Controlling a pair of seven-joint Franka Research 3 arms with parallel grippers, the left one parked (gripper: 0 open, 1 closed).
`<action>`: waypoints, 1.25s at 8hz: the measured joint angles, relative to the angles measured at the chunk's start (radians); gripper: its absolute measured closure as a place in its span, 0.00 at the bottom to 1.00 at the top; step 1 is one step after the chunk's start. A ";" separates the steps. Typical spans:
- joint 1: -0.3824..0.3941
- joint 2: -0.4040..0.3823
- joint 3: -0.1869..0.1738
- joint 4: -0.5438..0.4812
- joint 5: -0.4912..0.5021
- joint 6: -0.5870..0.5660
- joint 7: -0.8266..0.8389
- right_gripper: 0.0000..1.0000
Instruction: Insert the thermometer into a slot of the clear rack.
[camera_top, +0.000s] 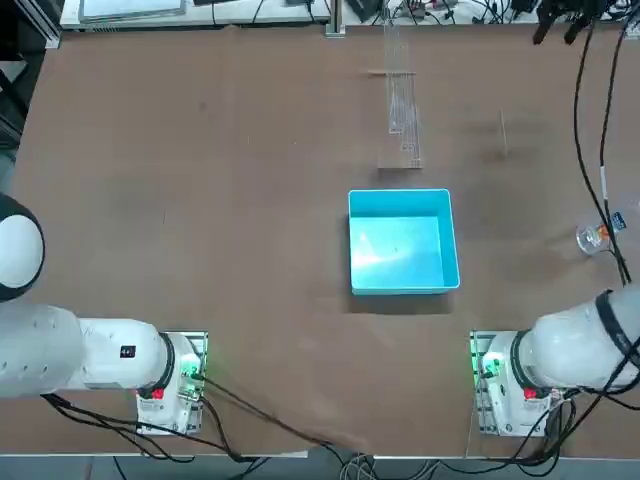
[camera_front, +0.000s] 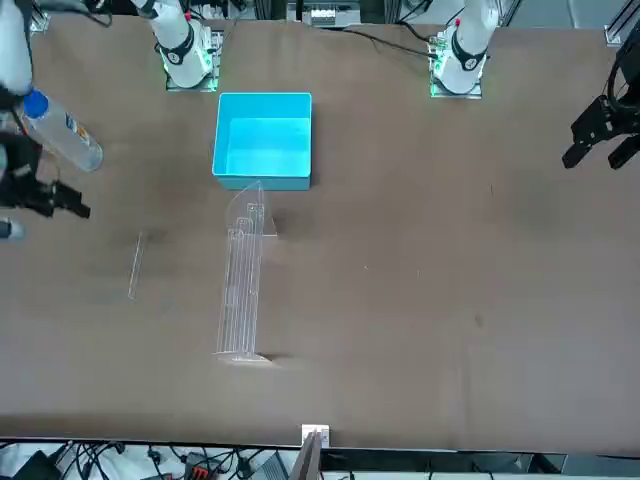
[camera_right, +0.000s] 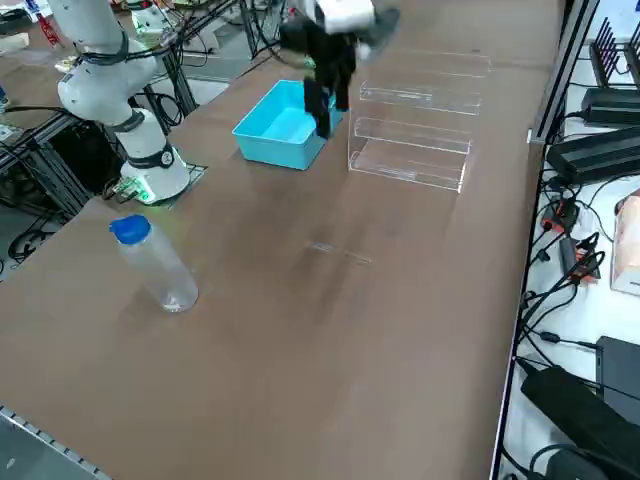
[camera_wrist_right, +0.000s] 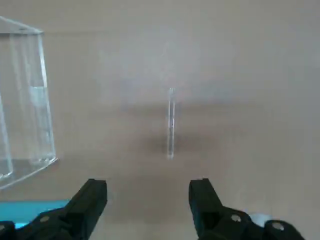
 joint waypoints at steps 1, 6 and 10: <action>-0.007 0.056 0.000 -0.003 0.000 0.051 0.000 0.00; -0.038 0.248 -0.001 -0.042 0.019 0.260 0.002 0.00; -0.036 0.289 0.003 -0.140 0.055 0.422 0.028 0.01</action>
